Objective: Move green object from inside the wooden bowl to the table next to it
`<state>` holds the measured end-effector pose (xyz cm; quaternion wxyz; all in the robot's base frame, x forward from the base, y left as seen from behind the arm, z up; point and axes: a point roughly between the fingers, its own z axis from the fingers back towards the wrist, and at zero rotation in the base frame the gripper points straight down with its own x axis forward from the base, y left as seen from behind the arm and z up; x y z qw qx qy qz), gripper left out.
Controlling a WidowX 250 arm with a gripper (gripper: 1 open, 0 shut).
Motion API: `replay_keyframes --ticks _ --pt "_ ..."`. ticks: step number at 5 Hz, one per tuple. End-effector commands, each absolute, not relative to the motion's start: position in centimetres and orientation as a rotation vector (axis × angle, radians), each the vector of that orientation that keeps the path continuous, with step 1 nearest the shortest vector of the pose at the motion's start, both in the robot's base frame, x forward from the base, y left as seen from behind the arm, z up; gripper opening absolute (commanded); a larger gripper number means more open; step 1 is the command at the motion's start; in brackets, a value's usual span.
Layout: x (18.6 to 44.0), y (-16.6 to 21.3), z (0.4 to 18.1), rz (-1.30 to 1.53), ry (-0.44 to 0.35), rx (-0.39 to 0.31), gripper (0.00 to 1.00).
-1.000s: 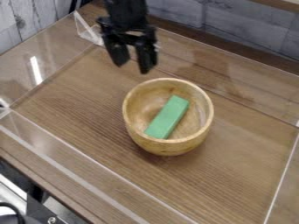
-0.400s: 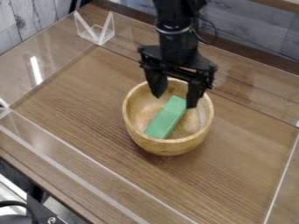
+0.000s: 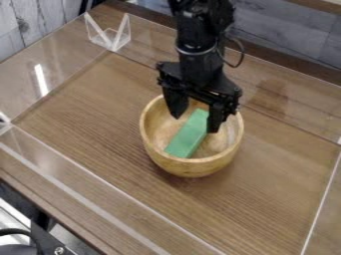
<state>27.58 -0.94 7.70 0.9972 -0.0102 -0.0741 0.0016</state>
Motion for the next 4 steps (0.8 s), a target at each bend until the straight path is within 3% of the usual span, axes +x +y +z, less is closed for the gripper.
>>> replay_keyframes --ticks 1,4 --pt "28.4 -0.2 7.8 -0.011 -0.186 -0.003 1.0" --pt "30.2 0.9 5.2 0.012 -0.194 0.037 1.0"
